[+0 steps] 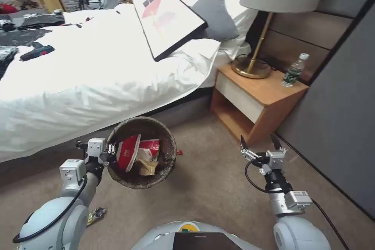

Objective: Pick up the trash bin, then pick up the garbage from the floor and place it into the trash bin.

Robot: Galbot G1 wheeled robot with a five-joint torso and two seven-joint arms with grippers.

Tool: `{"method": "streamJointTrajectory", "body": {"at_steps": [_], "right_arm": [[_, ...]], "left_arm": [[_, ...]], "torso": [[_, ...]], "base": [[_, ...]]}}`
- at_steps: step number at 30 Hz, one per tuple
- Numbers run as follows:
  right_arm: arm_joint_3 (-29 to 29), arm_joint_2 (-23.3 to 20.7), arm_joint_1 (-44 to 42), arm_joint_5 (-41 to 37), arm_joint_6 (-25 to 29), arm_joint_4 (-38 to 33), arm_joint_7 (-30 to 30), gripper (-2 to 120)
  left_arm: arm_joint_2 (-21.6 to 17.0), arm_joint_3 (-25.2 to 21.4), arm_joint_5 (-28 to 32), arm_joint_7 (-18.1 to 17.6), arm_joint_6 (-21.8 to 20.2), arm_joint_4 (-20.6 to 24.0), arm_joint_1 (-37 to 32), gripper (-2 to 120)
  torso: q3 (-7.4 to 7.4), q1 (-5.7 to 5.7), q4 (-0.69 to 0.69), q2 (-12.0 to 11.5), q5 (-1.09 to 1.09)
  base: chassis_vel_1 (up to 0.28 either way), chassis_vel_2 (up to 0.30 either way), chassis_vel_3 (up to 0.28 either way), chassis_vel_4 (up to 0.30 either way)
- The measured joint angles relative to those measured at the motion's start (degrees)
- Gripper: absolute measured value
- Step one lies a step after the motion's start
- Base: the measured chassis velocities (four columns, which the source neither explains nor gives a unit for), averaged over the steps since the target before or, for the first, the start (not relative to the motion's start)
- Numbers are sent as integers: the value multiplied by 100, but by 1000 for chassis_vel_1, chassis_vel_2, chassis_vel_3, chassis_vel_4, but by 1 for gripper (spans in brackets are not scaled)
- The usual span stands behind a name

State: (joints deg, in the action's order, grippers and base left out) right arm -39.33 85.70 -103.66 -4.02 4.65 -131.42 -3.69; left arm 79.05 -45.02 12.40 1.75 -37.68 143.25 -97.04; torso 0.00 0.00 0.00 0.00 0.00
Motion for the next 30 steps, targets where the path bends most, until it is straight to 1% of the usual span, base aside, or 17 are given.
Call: {"method": "streamJointTrajectory", "body": {"at_steps": [21, 30], "right_arm": [[2, -66, 74, -62, -107, 43, -5, 100], [28, -113, 91, -101, -217, 52, -6, 100]], "left_arm": [[21, -2, 1, -8, 5, -2, 5, 2], [31, -5, -23, -13, 45, -2, 5, 2]], "torso": [[0, 0, 0, 0, 0], [0, 0, 1, 0, 0]], "base": [[69, 70, 78, 71], [63, 59, 46, 55]]}}
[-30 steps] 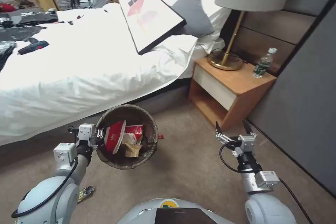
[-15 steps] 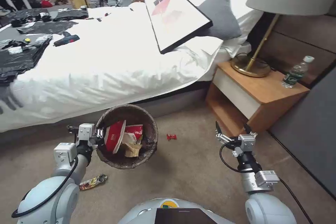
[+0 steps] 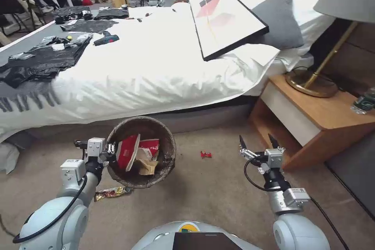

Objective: Pick up the trash bin, then pick up the garbage from the floor and place it into the trash bin.

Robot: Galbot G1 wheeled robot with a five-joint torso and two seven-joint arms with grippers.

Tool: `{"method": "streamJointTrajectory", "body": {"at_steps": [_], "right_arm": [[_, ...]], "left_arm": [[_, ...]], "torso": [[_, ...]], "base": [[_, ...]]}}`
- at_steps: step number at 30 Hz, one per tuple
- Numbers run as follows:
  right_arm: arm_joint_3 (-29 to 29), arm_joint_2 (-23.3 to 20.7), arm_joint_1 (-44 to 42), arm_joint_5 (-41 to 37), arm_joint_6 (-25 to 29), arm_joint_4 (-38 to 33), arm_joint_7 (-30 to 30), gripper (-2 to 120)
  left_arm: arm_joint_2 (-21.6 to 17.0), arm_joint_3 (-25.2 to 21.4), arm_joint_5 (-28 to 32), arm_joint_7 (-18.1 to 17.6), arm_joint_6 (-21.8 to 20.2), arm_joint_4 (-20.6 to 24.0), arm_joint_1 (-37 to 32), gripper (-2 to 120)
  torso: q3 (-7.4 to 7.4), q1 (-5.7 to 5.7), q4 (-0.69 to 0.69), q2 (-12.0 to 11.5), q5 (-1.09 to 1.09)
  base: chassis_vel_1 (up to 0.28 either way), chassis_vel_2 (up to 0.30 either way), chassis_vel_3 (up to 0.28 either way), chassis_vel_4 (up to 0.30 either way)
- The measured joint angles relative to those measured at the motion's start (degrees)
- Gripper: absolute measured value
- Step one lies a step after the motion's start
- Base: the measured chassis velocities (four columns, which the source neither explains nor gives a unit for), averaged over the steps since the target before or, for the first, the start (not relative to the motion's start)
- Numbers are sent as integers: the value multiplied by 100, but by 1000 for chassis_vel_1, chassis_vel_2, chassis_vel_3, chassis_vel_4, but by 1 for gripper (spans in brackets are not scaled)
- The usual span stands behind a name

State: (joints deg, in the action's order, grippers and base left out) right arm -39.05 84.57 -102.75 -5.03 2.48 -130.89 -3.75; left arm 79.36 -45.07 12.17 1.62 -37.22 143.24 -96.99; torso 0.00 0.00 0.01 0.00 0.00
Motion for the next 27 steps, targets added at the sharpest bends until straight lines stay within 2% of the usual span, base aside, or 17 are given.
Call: {"method": "streamJointTrajectory", "body": {"at_steps": [6, 15, 21, 23, 27], "right_arm": [[37, -227, 92, -197, -351, 37, 26, 100], [315, -878, 742, -659, -1251, 372, 91, 100], [704, -1436, 1303, -1111, -1674, 893, 84, 100], [735, -1476, 1339, -1137, -1699, 937, 78, 100], [1137, -1834, 1816, -1522, -1947, 1556, 31, 100]], "left_arm": [[-9, 0, -26, 0, 35, 0, -6, 2], [-15, -15, -26, -13, 40, 0, -57, 2], [-17, -23, -2, -83, 34, 0, -125, 2], [-18, -26, 0, -86, 32, 0, -130, 2], [17, -14, 2, -140, 19, 0, -152, 2]], "torso": [[0, 0, -3, 0, 0], [0, 0, -1, 0, 1], [0, 0, -2, -1, 2], [0, 0, -2, -1, 1], [0, 0, 0, -1, 1]], "base": [[0, 0, 0, 0], [0, 0, 0, 0], [0, 0, 0, 0], [0, 0, 0, 0], [0, 0, 0, 0]]}}
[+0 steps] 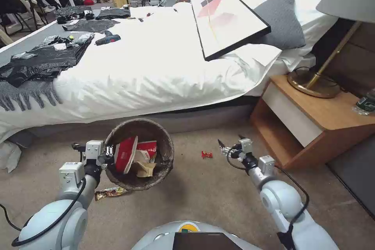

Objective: Pick up the trash bin, then pick up the garbage from the floor and place it into the trash bin.

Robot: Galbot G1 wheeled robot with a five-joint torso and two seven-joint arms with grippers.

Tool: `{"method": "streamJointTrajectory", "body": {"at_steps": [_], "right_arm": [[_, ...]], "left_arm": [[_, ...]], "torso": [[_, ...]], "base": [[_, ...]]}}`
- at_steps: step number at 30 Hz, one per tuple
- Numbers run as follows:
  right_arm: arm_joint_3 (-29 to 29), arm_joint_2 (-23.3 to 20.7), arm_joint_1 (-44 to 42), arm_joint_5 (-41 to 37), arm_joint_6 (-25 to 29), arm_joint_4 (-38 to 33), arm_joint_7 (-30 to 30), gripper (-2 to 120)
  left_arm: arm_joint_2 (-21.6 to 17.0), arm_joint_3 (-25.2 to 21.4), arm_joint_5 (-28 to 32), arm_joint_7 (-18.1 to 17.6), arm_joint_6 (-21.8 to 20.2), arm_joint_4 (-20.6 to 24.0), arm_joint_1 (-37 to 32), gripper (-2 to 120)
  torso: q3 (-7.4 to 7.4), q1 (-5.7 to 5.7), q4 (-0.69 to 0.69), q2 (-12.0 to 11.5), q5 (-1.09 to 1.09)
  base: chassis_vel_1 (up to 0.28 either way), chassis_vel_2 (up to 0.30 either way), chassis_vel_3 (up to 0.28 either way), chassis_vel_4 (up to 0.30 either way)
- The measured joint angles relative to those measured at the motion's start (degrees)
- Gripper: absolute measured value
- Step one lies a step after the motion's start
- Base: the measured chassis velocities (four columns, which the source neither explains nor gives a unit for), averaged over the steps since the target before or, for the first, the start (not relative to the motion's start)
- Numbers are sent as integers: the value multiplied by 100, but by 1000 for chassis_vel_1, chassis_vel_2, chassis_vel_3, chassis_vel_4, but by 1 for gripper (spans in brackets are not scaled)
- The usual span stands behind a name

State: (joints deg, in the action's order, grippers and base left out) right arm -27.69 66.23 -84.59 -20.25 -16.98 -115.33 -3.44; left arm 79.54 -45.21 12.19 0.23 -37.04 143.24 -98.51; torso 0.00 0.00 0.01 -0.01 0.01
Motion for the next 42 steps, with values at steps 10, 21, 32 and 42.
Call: {"method": "streamJointTrajectory", "body": {"at_steps": [10, 21, 32, 42], "right_arm": [[709, -165, 869, -273, -188, 1235, -82, 100], [1336, -77, 1709, -296, -145, 2595, -161, 100], [1654, 265, 2301, -119, -34, 3570, -185, 100], [1841, 607, 2696, 56, 40, 4373, -192, 100]], "left_arm": [[14, 8, 26, -67, -41, 0, 17, 2], [72, -4, 28, -98, -70, 0, -24, 2], [118, 7, 12, -101, -80, 0, -40, 2], [109, 13, 11, -100, -80, 0, -4, 2]], "torso": [[0, 0, -1, 0, 0], [0, 0, 0, 0, -1], [0, 0, -1, 0, -1], [0, 0, -1, 0, -2]], "base": [[0, 0, 0, 0], [0, 0, 0, 0], [0, 0, 0, 0], [0, 0, 0, 0]]}}
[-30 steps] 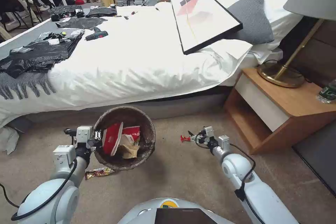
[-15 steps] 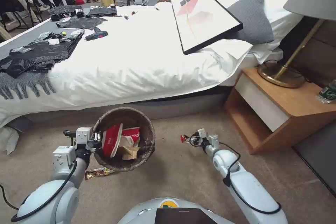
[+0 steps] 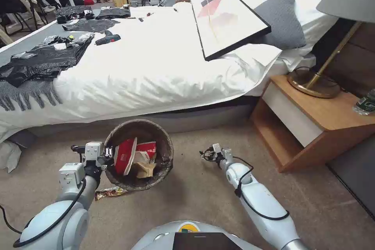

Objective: Pick up the trash bin, then pick up the garbage from the floor and place it into the trash bin.

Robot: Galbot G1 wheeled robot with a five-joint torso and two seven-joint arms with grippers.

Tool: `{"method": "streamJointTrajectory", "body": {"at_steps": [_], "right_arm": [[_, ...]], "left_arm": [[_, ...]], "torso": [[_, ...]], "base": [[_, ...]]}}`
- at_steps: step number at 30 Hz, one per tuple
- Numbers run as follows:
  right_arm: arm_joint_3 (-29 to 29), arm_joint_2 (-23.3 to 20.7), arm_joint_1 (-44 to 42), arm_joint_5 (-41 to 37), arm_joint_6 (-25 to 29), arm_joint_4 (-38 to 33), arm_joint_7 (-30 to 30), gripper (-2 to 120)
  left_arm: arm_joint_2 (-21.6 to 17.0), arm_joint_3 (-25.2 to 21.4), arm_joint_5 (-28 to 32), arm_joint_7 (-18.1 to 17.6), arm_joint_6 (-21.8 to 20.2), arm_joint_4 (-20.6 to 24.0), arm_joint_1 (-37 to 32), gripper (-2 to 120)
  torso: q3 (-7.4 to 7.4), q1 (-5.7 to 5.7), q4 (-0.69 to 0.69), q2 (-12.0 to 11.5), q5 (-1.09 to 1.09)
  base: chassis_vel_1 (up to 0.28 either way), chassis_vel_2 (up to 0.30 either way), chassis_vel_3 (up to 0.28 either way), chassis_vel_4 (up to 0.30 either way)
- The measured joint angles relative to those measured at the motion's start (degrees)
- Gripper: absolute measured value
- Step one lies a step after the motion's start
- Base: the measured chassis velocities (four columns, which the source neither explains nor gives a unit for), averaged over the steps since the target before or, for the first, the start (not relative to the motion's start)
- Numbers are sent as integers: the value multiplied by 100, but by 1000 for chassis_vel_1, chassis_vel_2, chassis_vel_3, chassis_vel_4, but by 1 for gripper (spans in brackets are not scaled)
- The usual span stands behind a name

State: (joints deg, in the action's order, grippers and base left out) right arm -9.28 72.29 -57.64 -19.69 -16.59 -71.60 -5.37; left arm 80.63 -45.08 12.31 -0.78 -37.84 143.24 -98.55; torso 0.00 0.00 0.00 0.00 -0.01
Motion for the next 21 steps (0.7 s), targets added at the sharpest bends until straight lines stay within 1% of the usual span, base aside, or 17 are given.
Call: {"method": "streamJointTrajectory", "body": {"at_steps": [4, 5, 6, 16, 18, 21], "right_arm": [[7, 128, 95, 128, 82, 349, -17, 100], [9, 251, 176, 259, 170, 674, -61, 100], [10, 282, 202, 278, 192, 761, -68, 100], [25, 373, 366, 343, 272, 1137, -98, 100], [45, 430, 499, 362, 300, 1382, -118, 100], [57, 465, 585, 404, 331, 1536, -131, 100]], "left_arm": [[-11, 0, 0, 1, 1, 0, 3, 2], [-20, 2, 0, 2, 4, 0, 10, 2], [-24, 2, 0, 2, 5, 0, 12, 2], [-35, 2, 1, 4, 7, 0, 15, 2], [-25, 7, -1, 5, 9, 0, 16, 2], [-24, 8, -2, 5, 11, 0, 15, 2]], "torso": [[0, 0, 0, 0, 0], [0, 0, 0, 0, 1], [0, 0, 0, 0, 1], [0, 0, 0, 0, 0], [0, 0, 0, 0, 0], [0, 0, 0, 0, 1]], "base": [[0, 0, 0, 0], [0, 0, 0, 0], [0, 0, 0, 0], [0, 0, 0, 0], [0, 0, 0, 0], [0, 0, 0, 0]]}}
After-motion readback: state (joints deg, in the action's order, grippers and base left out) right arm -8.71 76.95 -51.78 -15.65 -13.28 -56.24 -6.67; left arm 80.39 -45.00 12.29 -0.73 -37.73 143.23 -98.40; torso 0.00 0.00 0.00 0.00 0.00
